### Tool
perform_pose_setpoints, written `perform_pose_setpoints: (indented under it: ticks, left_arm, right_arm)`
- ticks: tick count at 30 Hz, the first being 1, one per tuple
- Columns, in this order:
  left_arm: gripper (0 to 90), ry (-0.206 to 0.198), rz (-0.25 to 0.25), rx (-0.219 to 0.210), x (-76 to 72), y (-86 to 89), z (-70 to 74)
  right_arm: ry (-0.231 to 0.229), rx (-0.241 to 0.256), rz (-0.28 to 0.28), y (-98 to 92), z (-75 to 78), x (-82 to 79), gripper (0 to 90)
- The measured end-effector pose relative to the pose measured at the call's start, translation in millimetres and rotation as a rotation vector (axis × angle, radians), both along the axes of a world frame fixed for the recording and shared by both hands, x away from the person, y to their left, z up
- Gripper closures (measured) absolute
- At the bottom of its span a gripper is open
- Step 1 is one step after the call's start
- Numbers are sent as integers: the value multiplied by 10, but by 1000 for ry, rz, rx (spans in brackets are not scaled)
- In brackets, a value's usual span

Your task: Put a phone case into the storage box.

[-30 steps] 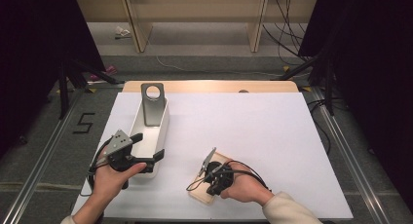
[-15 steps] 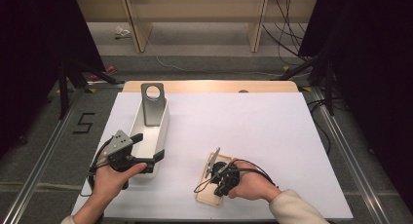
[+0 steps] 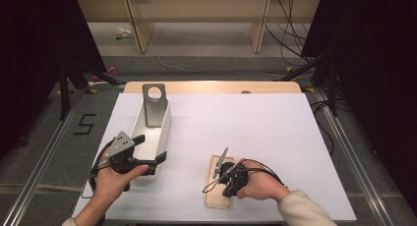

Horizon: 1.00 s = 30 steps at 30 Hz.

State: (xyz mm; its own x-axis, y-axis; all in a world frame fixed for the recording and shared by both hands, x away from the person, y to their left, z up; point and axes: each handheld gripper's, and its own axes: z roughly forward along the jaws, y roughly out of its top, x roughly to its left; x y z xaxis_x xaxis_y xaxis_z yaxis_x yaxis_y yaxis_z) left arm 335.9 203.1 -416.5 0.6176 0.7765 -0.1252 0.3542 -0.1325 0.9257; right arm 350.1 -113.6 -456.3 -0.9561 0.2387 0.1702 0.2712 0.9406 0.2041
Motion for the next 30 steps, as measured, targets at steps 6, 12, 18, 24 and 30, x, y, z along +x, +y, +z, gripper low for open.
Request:
perform_pose_setpoints:
  ticks: [6,12,18,24,30]
  left_arm:
    - [16,1,-4,4,-2,-8,-4]
    - [17,1,-7,7,-3,-12,-8]
    - [17,2,-11,10,-4,-14,-11]
    - [18,2,-15,14,-6,-18,-17]
    - [17,2,-28,24,-23,-35,-31]
  right_arm:
    - [-4,11,3,-20,-7,7,900]
    - [-7,8,13,-19,-5,6,898]
    - [-6,5,14,-16,-2,0,876]
    - [-54,54,26,-14,65,-28,634]
    - [-86,95,2,-70,134,-15,407]
